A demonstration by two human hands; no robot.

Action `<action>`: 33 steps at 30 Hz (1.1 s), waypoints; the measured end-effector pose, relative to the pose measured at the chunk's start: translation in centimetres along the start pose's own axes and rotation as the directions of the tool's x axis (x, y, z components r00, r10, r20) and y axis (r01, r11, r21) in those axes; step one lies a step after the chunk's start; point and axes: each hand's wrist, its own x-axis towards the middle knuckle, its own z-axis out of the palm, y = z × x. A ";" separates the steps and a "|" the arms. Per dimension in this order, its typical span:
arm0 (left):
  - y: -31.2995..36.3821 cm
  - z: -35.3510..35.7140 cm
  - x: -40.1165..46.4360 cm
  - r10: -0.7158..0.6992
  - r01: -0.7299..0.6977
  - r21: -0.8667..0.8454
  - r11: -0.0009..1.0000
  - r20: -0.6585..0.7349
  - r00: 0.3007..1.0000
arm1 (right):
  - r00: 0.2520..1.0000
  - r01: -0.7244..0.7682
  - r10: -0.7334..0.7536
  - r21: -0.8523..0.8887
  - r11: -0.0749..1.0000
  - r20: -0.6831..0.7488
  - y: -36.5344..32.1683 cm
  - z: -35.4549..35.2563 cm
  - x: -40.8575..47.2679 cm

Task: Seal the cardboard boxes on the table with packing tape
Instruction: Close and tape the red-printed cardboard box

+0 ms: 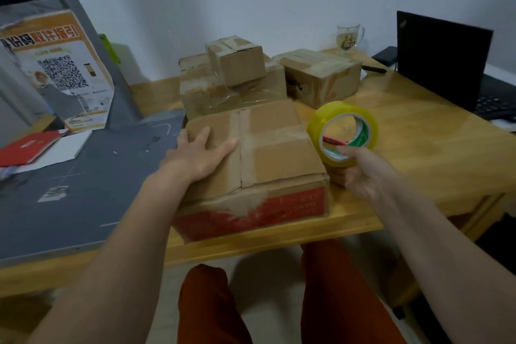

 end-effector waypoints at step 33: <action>0.5 -8.7 -1.2 0.499 -0.540 -0.655 0.528 -0.275 0.822 | 0.856 0.503 -0.414 -0.310 0.807 0.311 -11.9 15.8 -4.6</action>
